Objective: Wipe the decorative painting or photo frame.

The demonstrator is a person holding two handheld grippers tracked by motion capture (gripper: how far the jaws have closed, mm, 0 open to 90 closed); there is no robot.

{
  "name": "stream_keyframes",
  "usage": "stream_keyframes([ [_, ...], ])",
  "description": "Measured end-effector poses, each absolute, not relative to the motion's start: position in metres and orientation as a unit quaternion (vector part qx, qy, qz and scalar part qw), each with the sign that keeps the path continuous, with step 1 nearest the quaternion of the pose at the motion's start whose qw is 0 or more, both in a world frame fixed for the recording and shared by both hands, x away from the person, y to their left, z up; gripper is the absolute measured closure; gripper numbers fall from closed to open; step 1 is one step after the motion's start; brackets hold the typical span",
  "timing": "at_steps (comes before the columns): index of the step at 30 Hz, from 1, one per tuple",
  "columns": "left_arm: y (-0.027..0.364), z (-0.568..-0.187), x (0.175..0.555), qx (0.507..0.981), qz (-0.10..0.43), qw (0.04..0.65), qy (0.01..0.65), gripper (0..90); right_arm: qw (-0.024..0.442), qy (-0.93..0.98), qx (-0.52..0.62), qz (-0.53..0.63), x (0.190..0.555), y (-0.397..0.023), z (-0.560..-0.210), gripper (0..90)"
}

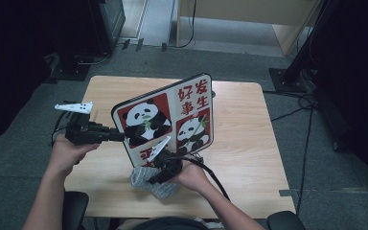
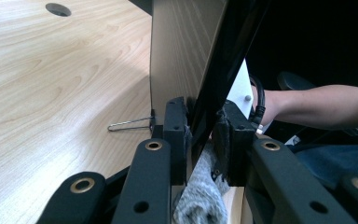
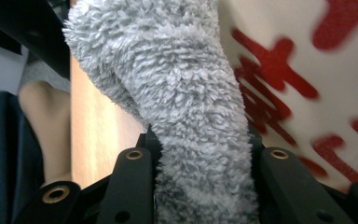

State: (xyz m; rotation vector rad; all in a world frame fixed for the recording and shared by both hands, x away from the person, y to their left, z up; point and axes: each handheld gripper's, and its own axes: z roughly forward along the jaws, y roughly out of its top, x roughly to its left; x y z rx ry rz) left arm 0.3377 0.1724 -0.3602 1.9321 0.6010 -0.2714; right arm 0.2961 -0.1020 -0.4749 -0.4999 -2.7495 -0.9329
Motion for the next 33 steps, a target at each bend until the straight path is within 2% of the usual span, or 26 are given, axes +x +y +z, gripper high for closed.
stream_keyframes([
  [15, 0.172, -0.360, 0.338, 0.805, -0.114, 0.524, 0.253, 75.7, 0.098, -0.927, -0.180, -0.315, 0.305, -0.124, -0.463, 68.3],
  [33, 0.172, -0.360, 0.337, 0.806, -0.106, 0.523, 0.256, 75.7, 0.077, -0.928, -0.141, -0.335, 0.311, -0.131, -0.399, 68.7],
])
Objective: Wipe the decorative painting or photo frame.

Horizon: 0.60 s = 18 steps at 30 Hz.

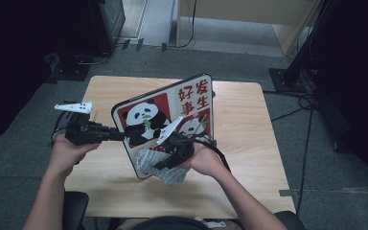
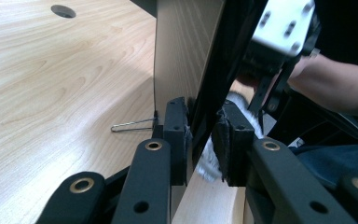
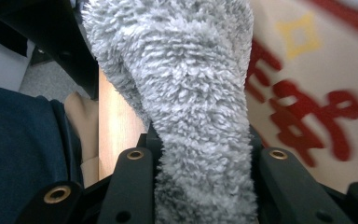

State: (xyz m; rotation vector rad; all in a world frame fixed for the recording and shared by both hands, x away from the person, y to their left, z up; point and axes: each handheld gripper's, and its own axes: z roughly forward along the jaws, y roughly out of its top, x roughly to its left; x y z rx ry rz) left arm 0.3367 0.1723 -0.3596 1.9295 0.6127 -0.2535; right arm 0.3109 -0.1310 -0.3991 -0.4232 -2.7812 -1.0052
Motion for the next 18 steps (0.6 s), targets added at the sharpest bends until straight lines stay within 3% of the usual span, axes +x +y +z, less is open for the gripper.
stream_keyframes([
  [18, 0.173, -0.360, 0.337, 0.806, -0.105, 0.524, 0.252, 76.2, 0.055, -0.918, -0.163, -0.356, 0.334, -0.138, -0.302, 68.6],
])
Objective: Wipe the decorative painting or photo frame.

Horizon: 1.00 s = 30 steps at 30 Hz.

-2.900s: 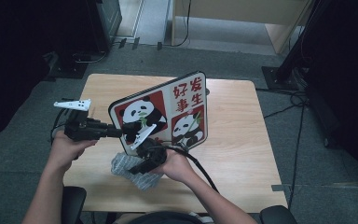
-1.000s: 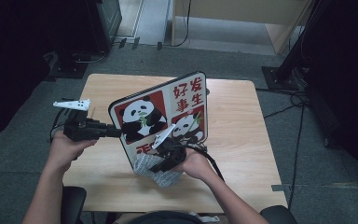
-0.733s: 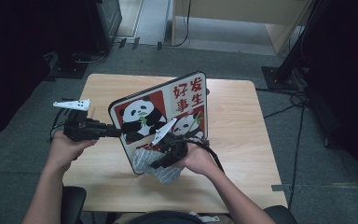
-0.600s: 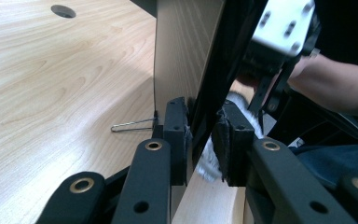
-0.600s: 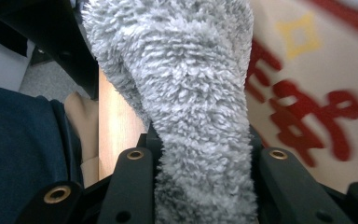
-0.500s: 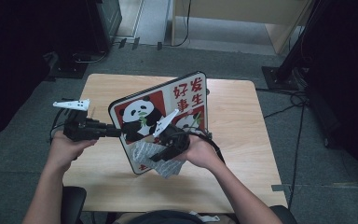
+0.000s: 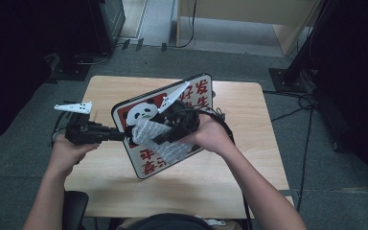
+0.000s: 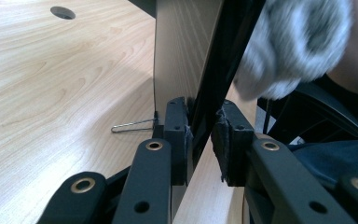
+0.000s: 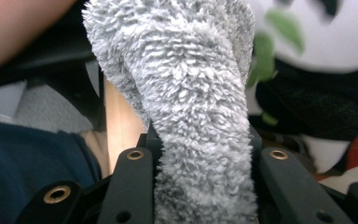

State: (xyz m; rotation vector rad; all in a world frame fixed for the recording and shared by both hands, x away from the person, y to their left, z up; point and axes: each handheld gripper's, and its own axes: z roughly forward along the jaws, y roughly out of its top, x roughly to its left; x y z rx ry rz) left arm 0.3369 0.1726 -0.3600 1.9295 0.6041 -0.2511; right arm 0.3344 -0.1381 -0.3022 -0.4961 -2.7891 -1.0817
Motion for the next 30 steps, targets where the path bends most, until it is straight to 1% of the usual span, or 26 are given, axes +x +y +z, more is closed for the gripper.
stream_keyframes([
  [7, 0.173, -0.360, 0.337, 0.807, -0.104, 0.524, 0.250, 76.2, 0.040, -0.919, -0.162, -0.356, 0.345, -0.132, -0.273, 68.6],
  [11, 0.173, -0.360, 0.334, 0.808, -0.094, 0.523, 0.253, 76.6, 0.031, -0.922, -0.153, -0.355, 0.349, -0.127, -0.258, 68.6],
  [18, 0.174, -0.360, 0.336, 0.807, -0.098, 0.525, 0.252, 76.7, 0.027, -0.923, -0.147, -0.355, 0.358, -0.120, -0.230, 68.5],
  [21, 0.174, -0.361, 0.335, 0.806, -0.097, 0.527, 0.252, 76.7, 0.012, -0.920, -0.140, -0.366, 0.362, -0.115, -0.214, 68.5],
  [23, 0.174, -0.361, 0.335, 0.807, -0.094, 0.527, 0.251, 76.7, 0.010, -0.920, -0.139, -0.365, 0.364, -0.114, -0.210, 68.5],
  [26, 0.174, -0.361, 0.335, 0.807, -0.094, 0.527, 0.250, 76.7, 0.000, -0.922, -0.136, -0.362, 0.372, -0.098, -0.191, 68.5],
  [30, 0.175, -0.361, 0.336, 0.807, -0.095, 0.527, 0.250, 76.7, -0.007, -0.927, -0.133, -0.350, 0.380, -0.084, -0.179, 68.5],
])
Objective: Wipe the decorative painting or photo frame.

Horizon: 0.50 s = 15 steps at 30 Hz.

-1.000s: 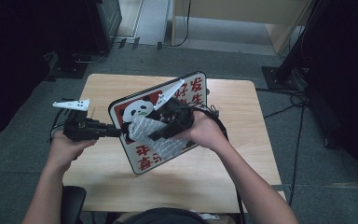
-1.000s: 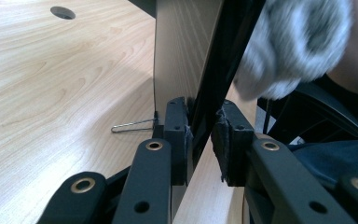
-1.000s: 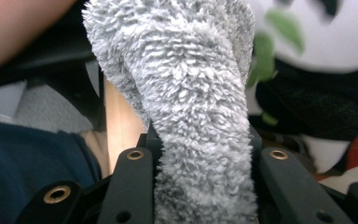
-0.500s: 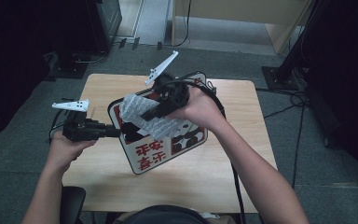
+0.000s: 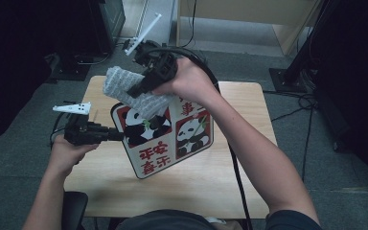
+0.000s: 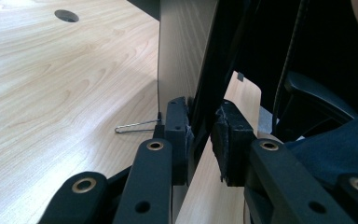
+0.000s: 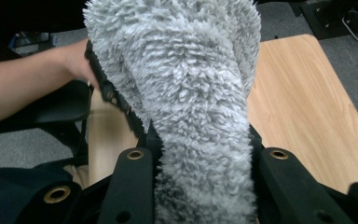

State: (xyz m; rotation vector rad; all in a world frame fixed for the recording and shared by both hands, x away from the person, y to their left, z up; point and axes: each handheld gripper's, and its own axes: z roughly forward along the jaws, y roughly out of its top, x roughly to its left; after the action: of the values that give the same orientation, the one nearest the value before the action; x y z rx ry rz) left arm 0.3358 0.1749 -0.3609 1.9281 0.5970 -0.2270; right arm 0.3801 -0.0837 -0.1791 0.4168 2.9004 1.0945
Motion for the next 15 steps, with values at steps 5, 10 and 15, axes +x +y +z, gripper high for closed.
stream_keyframes([
  [5, 0.175, -0.361, 0.338, 0.805, -0.096, 0.530, 0.250, 76.7, 0.001, 0.927, 0.136, 0.349, 0.392, -0.066, -0.176, 68.3],
  [10, 0.175, -0.360, 0.336, 0.809, -0.092, 0.524, 0.251, 77.2, 0.000, 0.927, 0.144, 0.346, 0.396, -0.045, -0.185, 68.1],
  [15, 0.175, -0.359, 0.334, 0.811, -0.089, 0.522, 0.247, 77.5, 0.018, 0.935, 0.152, 0.321, 0.392, -0.034, -0.196, 68.0],
])
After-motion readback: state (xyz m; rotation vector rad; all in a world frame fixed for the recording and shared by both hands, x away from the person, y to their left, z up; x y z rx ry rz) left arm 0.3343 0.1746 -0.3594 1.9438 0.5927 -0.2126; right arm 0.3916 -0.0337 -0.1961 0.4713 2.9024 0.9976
